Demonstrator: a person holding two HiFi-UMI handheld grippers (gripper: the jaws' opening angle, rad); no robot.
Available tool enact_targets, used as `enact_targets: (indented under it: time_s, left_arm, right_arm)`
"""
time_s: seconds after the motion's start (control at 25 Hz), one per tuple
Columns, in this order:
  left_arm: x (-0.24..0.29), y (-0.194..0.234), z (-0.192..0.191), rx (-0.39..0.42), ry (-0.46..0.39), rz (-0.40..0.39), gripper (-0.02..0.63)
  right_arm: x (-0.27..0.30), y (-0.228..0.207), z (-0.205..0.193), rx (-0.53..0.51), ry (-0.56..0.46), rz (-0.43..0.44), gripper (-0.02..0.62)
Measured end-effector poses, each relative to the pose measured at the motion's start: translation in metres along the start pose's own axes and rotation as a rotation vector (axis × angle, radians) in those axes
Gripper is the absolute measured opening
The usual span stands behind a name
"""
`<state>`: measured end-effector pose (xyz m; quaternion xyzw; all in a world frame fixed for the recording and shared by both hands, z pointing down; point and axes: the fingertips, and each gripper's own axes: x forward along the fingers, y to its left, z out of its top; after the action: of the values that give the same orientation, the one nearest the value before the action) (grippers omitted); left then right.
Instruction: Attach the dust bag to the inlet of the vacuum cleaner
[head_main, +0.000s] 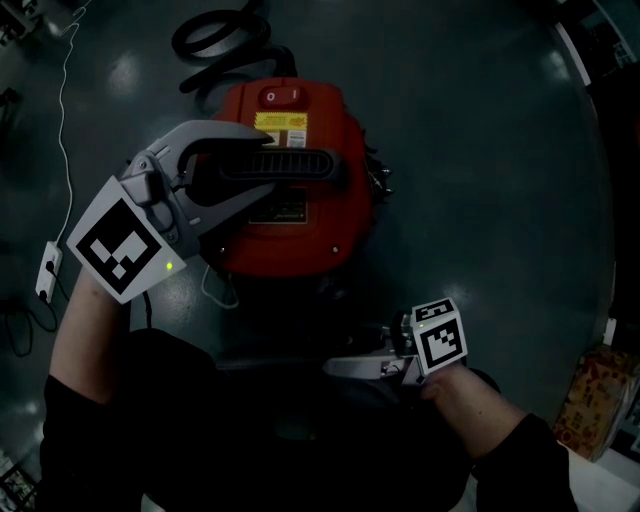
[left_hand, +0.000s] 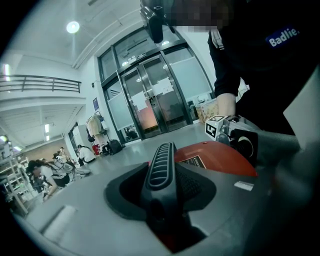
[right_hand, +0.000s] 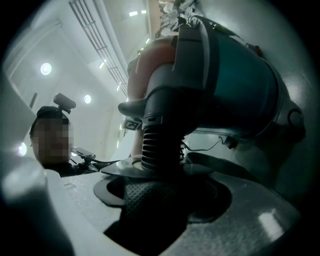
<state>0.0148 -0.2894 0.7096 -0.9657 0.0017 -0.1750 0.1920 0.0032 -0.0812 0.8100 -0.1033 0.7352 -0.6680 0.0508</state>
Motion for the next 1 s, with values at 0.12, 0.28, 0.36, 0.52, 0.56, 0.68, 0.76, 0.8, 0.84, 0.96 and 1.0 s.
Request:
enact_targets:
  time_s: [0.12,0.28,0.36,0.52,0.56,0.68,0.76,0.8,0.84,0.96,1.0]
  left_arm:
    - [0.0,0.0,-0.001,-0.003,0.002,0.003,0.141]
    - [0.0,0.0,-0.001,-0.019,0.011,0.013,0.141]
    - [0.0,0.0,-0.001,-0.019,0.011,0.014,0.14]
    - [0.001,0.0,0.0,-0.008,0.003,0.009,0.14]
    - [0.0,0.0,0.0,-0.004,0.004,0.008,0.14]
    - [0.0,0.0,0.0,0.006,0.01,0.006,0.138]
    - [0.0,0.0,0.0,0.004,0.01,0.008,0.138]
    - [0.0,0.0,0.0,-0.001,0.01,0.011,0.138]
    - [0.0,0.0,0.0,-0.005,0.01,0.013,0.14]
    - [0.0,0.0,-0.001,-0.017,0.011,0.015,0.138]
    - [0.0,0.0,-0.001,-0.019,0.011,0.016,0.138]
  right_arm:
    - [0.0,0.0,0.001,0.0,-0.014,0.003,0.314]
    - [-0.006,-0.002,0.002,0.012,-0.045,0.005,0.314]
    - [-0.008,-0.004,0.002,0.023,-0.042,-0.001,0.314]
    - [-0.002,-0.003,0.002,0.032,0.024,-0.023,0.313]
    - [0.001,-0.003,0.003,0.031,0.044,-0.026,0.314]
    - [0.003,-0.002,0.003,0.027,0.083,-0.027,0.314]
    - [0.003,-0.002,0.003,0.023,0.09,-0.024,0.314]
    - [0.002,-0.003,0.003,0.022,0.087,-0.023,0.313]
    - [-0.001,-0.003,0.004,0.024,0.078,-0.023,0.313]
    - [-0.007,-0.005,0.005,0.042,0.036,-0.018,0.311]
    - [-0.007,-0.005,0.006,0.047,0.028,-0.017,0.311]
